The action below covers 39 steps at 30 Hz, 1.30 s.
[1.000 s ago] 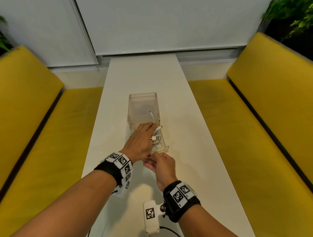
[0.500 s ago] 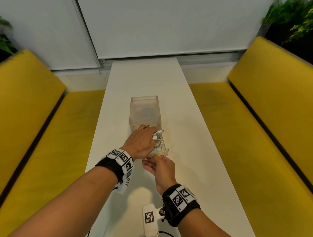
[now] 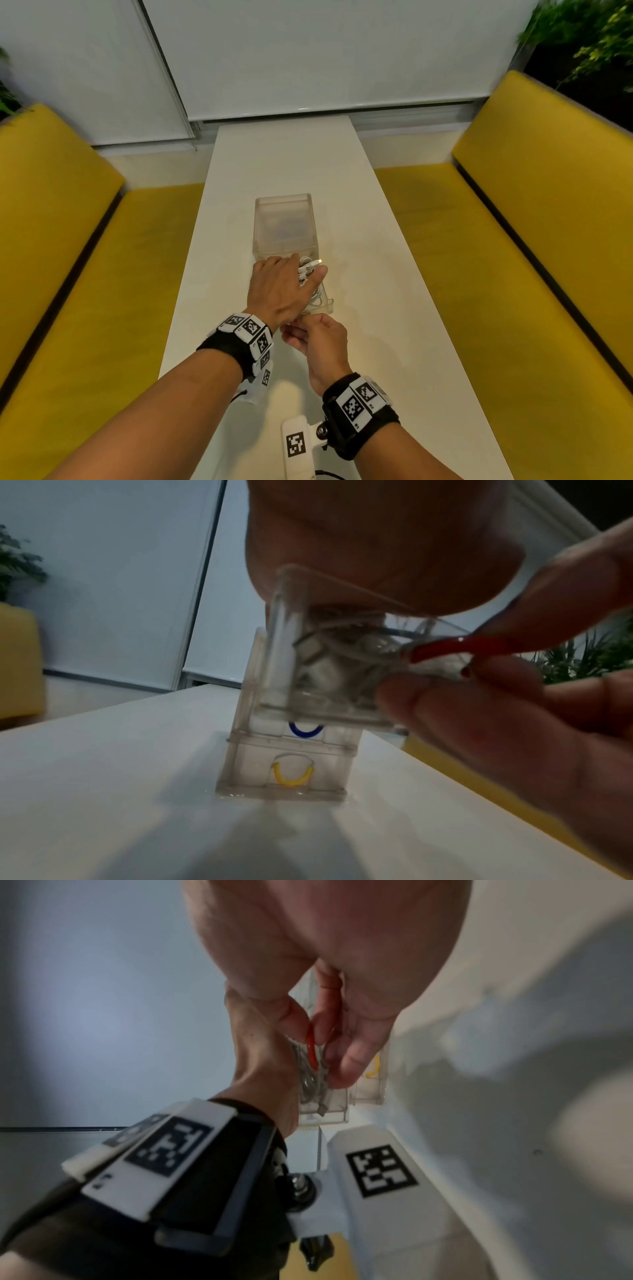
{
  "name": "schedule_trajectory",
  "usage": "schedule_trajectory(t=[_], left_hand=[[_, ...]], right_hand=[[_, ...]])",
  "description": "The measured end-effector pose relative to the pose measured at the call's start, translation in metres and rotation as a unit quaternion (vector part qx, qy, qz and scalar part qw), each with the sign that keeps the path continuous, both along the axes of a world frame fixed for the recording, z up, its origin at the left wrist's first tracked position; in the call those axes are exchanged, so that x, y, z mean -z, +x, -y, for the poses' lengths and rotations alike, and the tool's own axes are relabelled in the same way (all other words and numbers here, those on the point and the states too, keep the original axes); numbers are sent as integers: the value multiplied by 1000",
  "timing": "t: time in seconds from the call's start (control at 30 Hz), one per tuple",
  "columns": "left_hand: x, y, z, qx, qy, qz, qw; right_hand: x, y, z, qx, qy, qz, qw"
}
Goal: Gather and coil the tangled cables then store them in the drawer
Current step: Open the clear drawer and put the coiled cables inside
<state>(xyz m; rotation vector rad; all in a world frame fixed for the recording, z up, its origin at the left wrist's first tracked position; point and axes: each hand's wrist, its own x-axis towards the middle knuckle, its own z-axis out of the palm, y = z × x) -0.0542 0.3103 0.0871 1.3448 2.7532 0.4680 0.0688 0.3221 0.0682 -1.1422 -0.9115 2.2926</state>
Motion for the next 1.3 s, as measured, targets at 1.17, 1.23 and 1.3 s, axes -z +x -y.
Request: schedule_trajectory(t=[1.17,1.23,1.3], left_hand=[[-3,6,-4,31,-131,-156,978],[-6,7,-8,17,-137,-152,979],[-4,6,-11,5,-107,-135,985]], right_hand=[[6,-1,-2,-1,17,23,1000],[6,-1,-2,-2,15,19,1000],[7,-1,-1,0,10,16,1000]])
